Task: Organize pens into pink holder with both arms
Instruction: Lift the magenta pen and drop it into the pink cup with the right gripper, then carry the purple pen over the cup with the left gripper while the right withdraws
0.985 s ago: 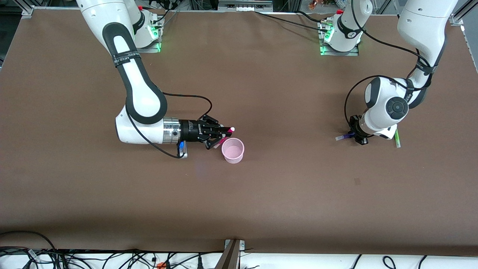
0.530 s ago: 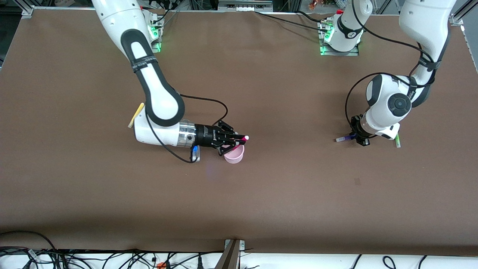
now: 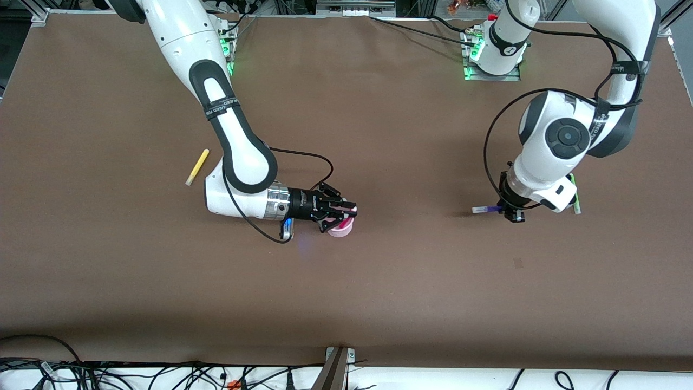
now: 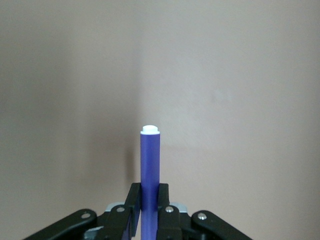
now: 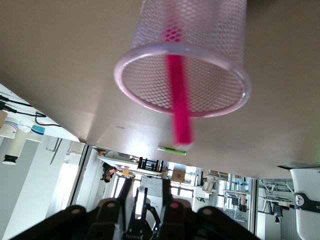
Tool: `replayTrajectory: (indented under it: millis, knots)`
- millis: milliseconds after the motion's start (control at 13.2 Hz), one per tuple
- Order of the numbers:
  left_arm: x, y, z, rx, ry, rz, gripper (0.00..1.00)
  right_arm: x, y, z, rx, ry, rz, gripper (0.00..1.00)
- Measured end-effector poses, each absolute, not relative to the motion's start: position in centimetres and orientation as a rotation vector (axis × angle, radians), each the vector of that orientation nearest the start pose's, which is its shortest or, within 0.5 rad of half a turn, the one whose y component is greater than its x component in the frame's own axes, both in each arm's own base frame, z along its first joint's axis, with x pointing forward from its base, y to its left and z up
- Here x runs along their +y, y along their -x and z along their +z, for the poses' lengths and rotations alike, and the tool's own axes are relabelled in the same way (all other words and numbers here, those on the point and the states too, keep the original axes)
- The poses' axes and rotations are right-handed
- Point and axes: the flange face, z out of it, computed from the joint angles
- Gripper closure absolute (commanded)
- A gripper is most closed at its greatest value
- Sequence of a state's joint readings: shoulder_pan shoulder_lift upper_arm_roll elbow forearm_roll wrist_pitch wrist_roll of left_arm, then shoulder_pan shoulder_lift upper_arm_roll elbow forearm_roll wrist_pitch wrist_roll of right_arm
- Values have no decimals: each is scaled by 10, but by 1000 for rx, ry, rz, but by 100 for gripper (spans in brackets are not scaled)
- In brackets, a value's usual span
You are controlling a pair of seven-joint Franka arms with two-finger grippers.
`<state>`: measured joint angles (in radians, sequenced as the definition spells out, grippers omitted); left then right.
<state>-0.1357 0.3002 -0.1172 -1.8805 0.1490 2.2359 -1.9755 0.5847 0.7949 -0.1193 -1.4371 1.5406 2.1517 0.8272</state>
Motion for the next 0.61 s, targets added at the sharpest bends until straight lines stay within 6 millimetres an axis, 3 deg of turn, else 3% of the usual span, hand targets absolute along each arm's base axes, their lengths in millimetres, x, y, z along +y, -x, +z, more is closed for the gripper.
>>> replayTrajectory:
  millis: [227, 455, 606]
  knots:
    - [-196, -616, 392, 2168, -2157, 201, 100, 367, -654, 264, 1264, 1732, 781, 0]
    - [-262, -608, 414, 2031, -2241, 233, 100, 329, -676, 303, 1163, 1996, 583, 0]
    - [-313, -602, 414, 1946, -2319, 283, 100, 307, -680, 334, 1039, 2207, 435, 0]
